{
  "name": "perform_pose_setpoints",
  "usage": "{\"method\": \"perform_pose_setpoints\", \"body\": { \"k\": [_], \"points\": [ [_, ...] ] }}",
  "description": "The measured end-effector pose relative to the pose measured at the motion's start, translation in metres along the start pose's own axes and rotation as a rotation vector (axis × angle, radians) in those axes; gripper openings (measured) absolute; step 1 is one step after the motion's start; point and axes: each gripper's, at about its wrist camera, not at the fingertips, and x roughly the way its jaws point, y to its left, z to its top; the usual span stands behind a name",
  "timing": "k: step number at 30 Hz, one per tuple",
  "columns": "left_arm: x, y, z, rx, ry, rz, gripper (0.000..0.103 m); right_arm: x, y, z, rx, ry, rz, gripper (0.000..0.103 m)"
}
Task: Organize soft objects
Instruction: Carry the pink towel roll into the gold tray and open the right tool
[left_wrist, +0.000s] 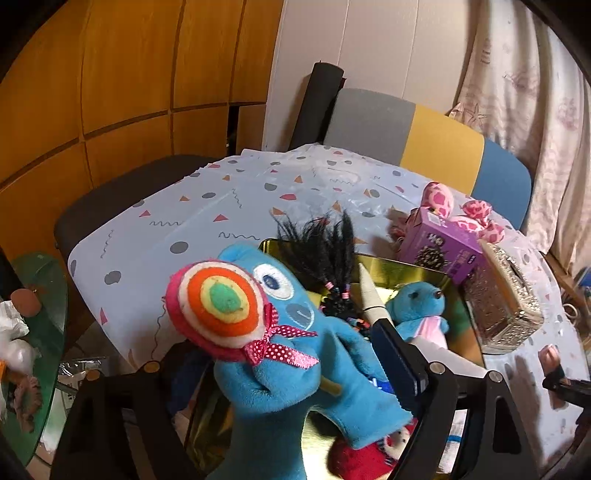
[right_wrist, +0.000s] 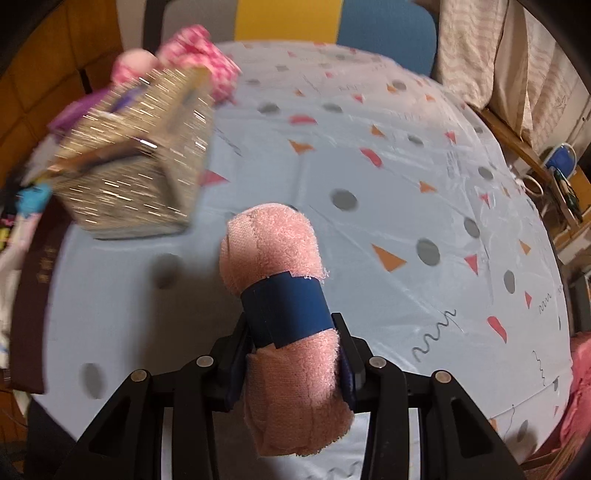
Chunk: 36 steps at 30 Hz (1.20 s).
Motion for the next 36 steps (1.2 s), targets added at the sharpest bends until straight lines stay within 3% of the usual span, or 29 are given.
{"method": "perform_pose_setpoints", "body": {
  "k": [9,15,22,28,32,34,36],
  "points": [
    [-0.014,-0.01,-0.001,-0.006,-0.014,-0.016,0.088,-0.084,0.078,0.019,-0.194,-0.213,0.157,0.041],
    [-0.017,-0.008,-0.002,-0.014,-0.016,-0.019,0.088,-0.103,0.15,0.035,-0.317,-0.239,0.296,0.041],
    [-0.018,-0.006,-0.001,-0.02,-0.017,-0.025,0.088,-0.074,0.235,0.066,-0.405,-0.192,0.418,0.041],
    [-0.017,-0.004,-0.001,-0.028,-0.016,-0.025,0.088,-0.021,0.285,0.074,-0.405,-0.096,0.408,0.041],
    [-0.016,-0.004,-0.002,-0.023,-0.016,-0.021,0.091,0.026,0.309,0.065,-0.439,0.016,0.342,0.049],
    [-0.016,-0.005,-0.002,-0.025,-0.014,-0.021,0.092,0.028,0.311,0.061,-0.437,-0.012,0.342,0.051],
    [-0.017,-0.005,-0.001,-0.025,-0.013,-0.018,0.096,0.022,0.307,0.06,-0.409,-0.03,0.391,0.062]
  ]
}}
